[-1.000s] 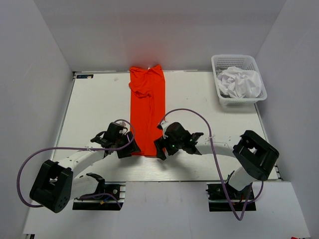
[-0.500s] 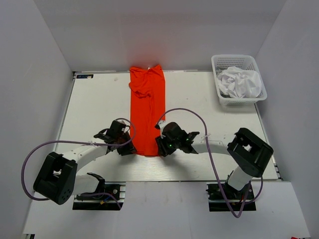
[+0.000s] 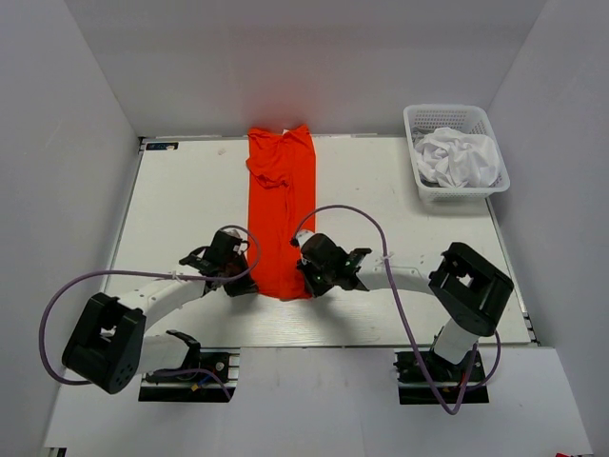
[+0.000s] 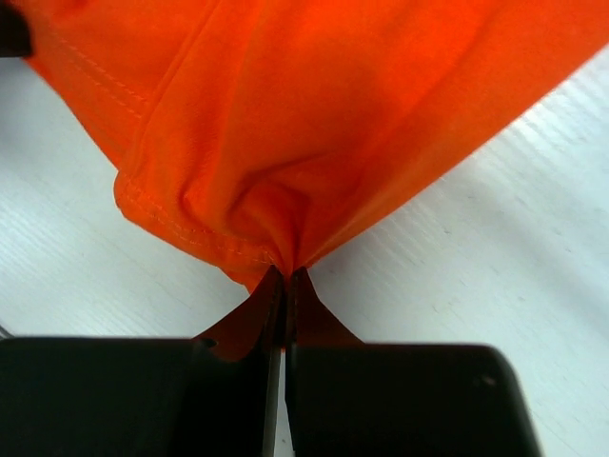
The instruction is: Fold and stack the t-shirts
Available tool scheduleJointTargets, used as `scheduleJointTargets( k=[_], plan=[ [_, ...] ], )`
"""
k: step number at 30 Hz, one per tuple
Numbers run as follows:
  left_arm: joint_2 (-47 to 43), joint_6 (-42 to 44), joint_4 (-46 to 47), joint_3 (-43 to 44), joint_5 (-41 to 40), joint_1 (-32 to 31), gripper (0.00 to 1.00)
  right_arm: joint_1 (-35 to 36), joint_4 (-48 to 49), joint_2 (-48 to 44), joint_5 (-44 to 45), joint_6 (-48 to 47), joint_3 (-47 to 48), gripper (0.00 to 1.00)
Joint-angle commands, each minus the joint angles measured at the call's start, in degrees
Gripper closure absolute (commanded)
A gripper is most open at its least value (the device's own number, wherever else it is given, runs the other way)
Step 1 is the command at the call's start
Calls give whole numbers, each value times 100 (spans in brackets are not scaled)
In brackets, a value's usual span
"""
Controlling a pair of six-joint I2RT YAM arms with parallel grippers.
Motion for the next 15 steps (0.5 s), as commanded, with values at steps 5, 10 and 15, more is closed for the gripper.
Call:
scheduleJointTargets(
  k=[5,10,15],
  plan=[
    [-633,136,152,385,-775,-11,100,-76,-542,-221,1045,171,671,100],
    [-354,206,424,868,-1250,42,100,-251,-594,112,1255,48,1303,100],
    [235,364,661,1579,-1610,112,100,-620,-507,402,1520,-162,1962,100]
  ],
)
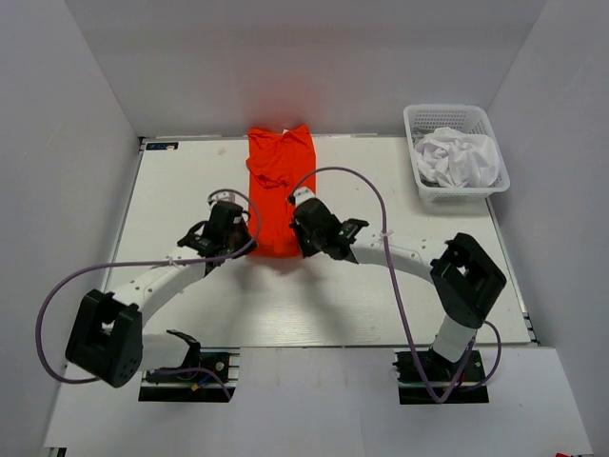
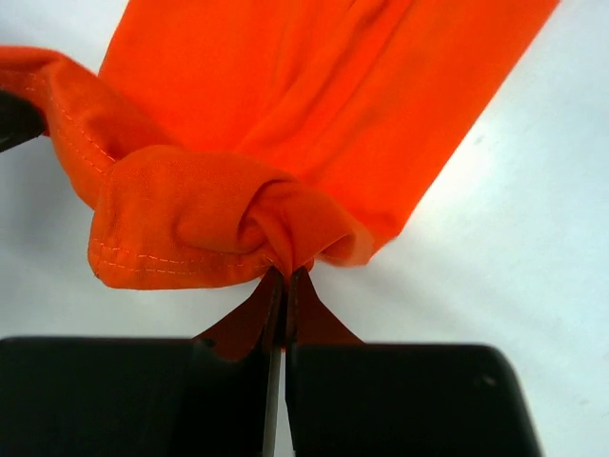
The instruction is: Fold and stack the t-shirts
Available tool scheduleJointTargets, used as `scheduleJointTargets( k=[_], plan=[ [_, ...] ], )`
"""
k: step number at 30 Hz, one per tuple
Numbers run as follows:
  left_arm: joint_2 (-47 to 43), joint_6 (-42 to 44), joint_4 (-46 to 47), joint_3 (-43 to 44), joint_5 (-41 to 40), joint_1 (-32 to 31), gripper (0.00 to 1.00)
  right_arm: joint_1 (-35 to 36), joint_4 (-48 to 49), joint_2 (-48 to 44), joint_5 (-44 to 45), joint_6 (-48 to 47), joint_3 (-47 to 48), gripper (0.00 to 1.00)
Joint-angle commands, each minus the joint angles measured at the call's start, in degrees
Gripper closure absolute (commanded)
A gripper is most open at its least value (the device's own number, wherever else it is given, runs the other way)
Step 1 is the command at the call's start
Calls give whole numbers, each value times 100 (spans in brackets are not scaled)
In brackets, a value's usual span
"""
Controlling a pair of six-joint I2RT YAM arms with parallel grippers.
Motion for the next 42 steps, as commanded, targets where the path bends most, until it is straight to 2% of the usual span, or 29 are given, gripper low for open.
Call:
scheduleJointTargets(
  k=[1,7,17,24,31,37,38,39,40,41,42],
  plan=[
    [363,152,382,588,-661,42,100,-247,94,300,360,-219,455,100],
    [1355,442,496,1678,-1462,95,100,-694,129,1037,447,-755,1632,100],
    [2754,1004,865,3084,-1340,324,100,-1310,304,1909,-8,-1248,2819,100],
    [3431,1321,1313,3472,-1156,429,100,-1539,341,2576,-291,-1292,3425,100],
    [4099,1374,1016,4130,-1094,535,100,-1759,384,2955,-589,-1117,3707,100],
    [4230,1269,1077,4132,-1094,587,100,-1847,437,3175,-871,-985,3865,100],
    [4231,1268,1077,4201,-1094,587,88,-1873,455,3219,-879,-941,3961,97],
    [4379,1086,964,4393,-1163,587,65,-1873,463,3245,-810,-880,3988,80],
    [4441,1084,902,4534,-1234,640,38,-1951,551,3306,-766,-844,4067,71],
    [4503,1084,831,4675,-1287,640,1,-1961,586,3351,-635,-783,4172,61],
    [4556,1145,831,4972,-1339,701,0,-1987,613,3395,-538,-756,4347,58]
  ],
)
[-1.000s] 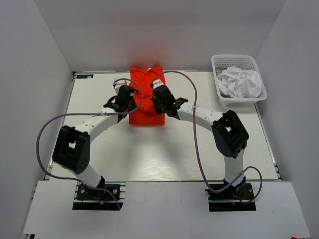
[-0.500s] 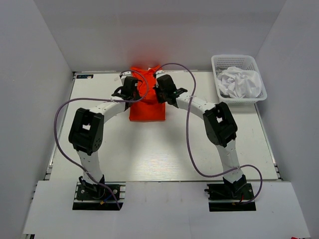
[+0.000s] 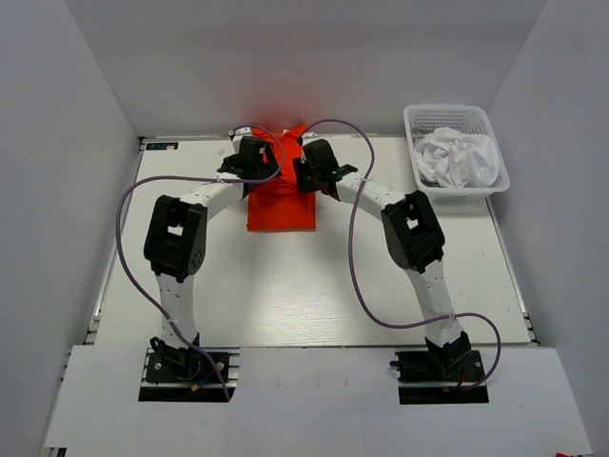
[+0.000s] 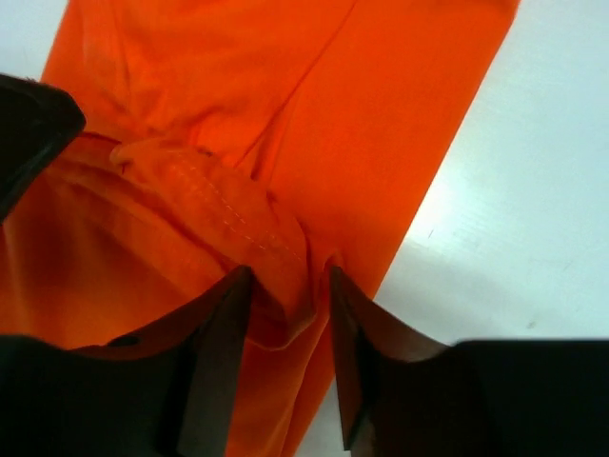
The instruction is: Fold and stack the t-shirts
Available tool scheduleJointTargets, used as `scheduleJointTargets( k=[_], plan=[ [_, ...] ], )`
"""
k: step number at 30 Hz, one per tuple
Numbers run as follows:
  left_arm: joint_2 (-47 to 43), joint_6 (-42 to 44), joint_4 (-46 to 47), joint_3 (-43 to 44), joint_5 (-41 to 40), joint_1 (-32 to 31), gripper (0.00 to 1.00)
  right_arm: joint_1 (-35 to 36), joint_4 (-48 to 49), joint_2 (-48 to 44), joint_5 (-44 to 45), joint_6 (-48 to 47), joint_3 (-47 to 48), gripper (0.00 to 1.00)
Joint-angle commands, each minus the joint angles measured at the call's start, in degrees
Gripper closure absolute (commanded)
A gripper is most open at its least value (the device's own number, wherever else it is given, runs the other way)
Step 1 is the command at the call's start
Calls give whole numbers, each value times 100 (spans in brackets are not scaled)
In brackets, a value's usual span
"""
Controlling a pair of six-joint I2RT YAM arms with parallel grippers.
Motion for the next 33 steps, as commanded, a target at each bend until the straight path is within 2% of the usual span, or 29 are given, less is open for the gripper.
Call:
scheduleJointTargets(
  k=[1,4,5,8,10,13,15,16,19,21,27,33],
  plan=[
    [41,59,-48,693,-225,179,0,-206,492,97,359,205,609,54],
    [-20,182,155,992,-226,293,0,-338,292,194,264,398,1154,26],
    [-21,182,102,1062,-226,294,0,-364,274,124,220,399,1111,10],
    [-398,244,-22,801,-226,294,0,-356,326,-305,-210,312,622,10],
    [-679,192,-74,432,-226,294,0,-312,396,-604,-858,198,111,10],
    [-1434,-254,-355,-464,-226,294,0,-233,528,-1019,-2026,-39,-663,10],
    [-1908,-484,-417,-1359,-226,294,0,-84,564,-1124,-2284,-241,-778,10],
    [-2415,-738,-417,-1693,-226,294,0,-14,555,-1116,-2590,-338,-874,10],
    [-3112,-1161,-347,-3177,-156,294,0,179,590,-923,-2654,-427,-902,10],
    [-3623,-1495,-635,-3732,-155,294,0,233,476,-633,-2689,-401,-605,10],
    [-4440,-1883,-1172,-4683,116,215,0,286,712,-10,-2567,-313,-111,10],
    [-4925,-1936,-1226,-5089,416,215,0,294,1195,509,-2137,-304,513,10]
  ],
)
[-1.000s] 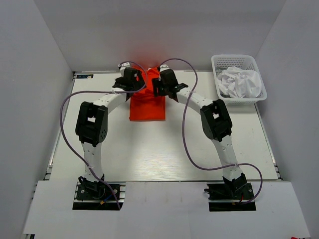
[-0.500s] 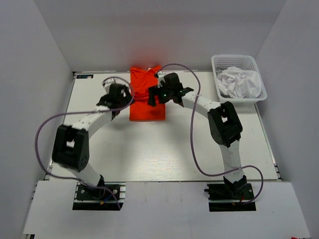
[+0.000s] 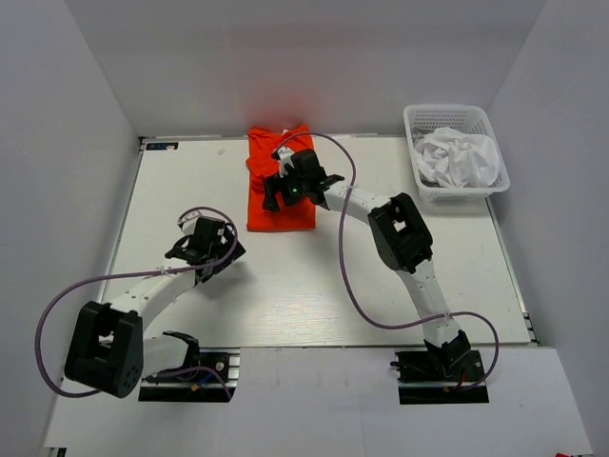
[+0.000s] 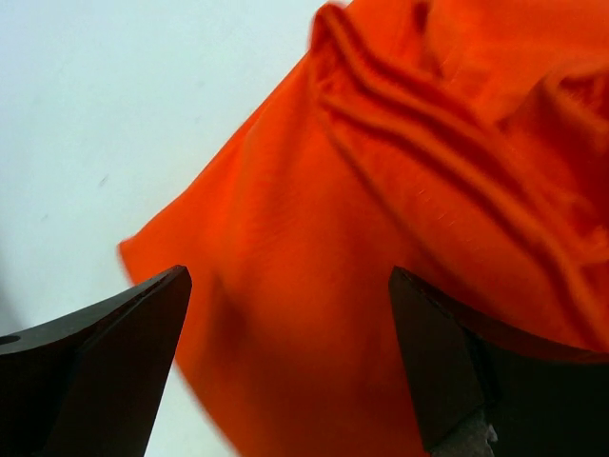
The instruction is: Fold and stack the t-shirts
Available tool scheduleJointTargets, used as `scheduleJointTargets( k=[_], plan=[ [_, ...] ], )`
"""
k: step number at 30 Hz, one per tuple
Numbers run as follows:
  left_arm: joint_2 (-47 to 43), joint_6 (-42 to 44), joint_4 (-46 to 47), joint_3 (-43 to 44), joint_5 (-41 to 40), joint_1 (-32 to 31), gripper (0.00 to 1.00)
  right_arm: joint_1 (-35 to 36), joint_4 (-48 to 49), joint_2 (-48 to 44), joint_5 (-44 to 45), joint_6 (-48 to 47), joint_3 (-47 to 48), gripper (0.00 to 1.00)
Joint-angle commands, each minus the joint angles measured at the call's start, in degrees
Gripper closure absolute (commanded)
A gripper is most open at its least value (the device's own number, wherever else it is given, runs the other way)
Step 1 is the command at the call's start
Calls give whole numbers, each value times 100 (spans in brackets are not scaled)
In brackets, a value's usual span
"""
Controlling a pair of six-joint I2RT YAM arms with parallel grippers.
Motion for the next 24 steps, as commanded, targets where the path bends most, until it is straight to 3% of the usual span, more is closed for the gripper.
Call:
scheduleJointTargets(
  k=[1,7,11,17,21,24],
  plan=[
    [-390,-157,-54,-154,182,-24,0,-66,702,171,488,-81,515,10],
    [-680,-157,-107,-225,182,-24,0,-128,1466,505,1097,279,727,10],
    [-742,-16,-107,-225,182,-24,0,-215,1932,540,1132,1015,788,10],
    [-558,194,139,38,182,29,0,-400,1487,506,1238,1273,1149,10],
    [-285,336,287,267,129,29,0,-514,1327,-73,782,1220,755,10],
    [31,599,605,460,191,29,0,-497,1109,-898,579,1036,-394,10]
  ],
)
